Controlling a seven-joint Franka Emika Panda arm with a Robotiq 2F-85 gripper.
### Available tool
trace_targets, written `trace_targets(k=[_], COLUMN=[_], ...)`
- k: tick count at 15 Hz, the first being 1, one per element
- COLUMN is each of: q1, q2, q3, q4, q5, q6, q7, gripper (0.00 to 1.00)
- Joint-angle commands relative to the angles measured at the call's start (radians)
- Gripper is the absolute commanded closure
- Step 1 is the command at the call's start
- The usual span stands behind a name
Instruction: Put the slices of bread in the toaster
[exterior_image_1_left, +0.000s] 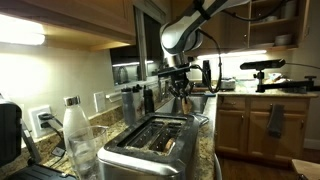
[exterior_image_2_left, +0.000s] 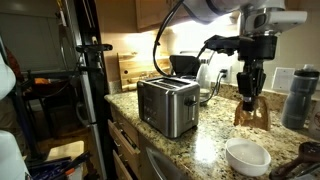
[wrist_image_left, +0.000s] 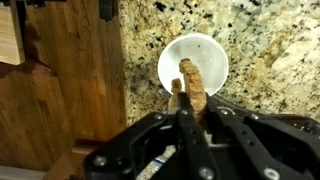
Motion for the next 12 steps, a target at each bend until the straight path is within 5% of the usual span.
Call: trace_targets(k=[1,12], q1=[0.015,0.021], q2=[-0.112,-0.276], q3=[0.014,0.105], q4=[-0.109,-0.256], q5=[-0.046,-0.115], q6=[0.000,0.013], q7=[0.064,0.152], gripper=[0.90,0.90])
